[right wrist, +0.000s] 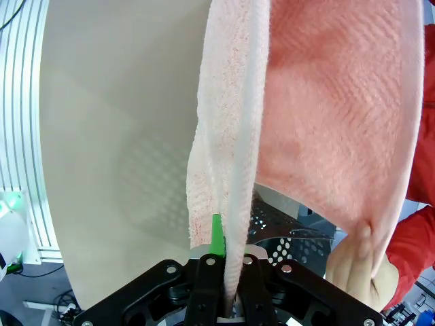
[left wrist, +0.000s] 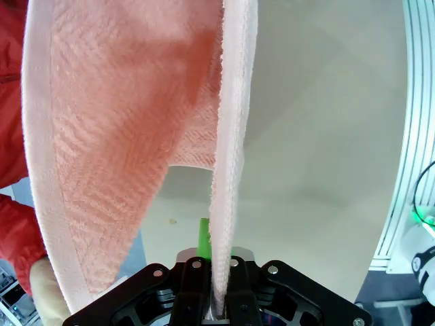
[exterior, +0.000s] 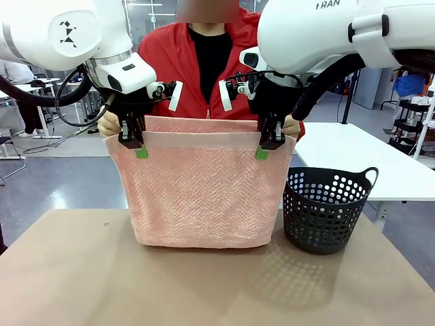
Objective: Fold the towel.
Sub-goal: Release the end of the 100 cm Hotel Towel you were holding and grab the top end of the folded side.
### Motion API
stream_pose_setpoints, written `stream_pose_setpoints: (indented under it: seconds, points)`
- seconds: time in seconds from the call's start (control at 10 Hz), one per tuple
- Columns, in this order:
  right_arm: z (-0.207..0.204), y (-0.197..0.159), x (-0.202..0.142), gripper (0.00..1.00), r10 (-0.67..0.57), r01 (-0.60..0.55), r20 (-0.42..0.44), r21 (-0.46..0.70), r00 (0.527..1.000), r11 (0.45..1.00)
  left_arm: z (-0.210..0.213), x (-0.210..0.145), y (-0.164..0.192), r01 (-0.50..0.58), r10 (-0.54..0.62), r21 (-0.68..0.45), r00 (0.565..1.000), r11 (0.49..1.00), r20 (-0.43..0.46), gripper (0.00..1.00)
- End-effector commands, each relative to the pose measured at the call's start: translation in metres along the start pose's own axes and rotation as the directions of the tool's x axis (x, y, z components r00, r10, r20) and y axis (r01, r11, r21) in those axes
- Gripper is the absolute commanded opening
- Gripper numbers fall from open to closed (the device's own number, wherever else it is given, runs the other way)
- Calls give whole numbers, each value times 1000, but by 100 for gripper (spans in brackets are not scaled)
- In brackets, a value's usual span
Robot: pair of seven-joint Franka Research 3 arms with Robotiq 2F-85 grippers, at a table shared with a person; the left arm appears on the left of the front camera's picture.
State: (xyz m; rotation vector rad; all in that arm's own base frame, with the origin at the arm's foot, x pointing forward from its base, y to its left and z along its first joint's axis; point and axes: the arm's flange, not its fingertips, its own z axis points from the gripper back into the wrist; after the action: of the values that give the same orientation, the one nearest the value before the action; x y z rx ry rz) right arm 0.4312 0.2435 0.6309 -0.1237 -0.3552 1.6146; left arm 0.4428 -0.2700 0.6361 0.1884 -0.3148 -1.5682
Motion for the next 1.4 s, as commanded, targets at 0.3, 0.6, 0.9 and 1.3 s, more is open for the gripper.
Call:
stream_pose_setpoints:
  seconds: [0.3, 0.6, 0.9, 1.3]
  points:
    - [0, 0, 0, 0, -1, 1, 0, 0, 1000, 1000, 2, 0, 0, -1, 1, 2, 1000, 1000, 1, 0]
    - [0, 0, 0, 0, -1, 1, 0, 0, 1000, 1000, 2, 0, 0, -1, 1, 2, 1000, 1000, 1, 0]
    - [0, 0, 0, 0, -1, 1, 0, 0, 1000, 1000, 2, 0, 0, -1, 1, 2, 1000, 1000, 1, 0]
    - [0, 0, 0, 0, -1, 1, 0, 0, 1000, 1000, 2, 0, 0, -1, 1, 2, 1000, 1000, 1, 0]
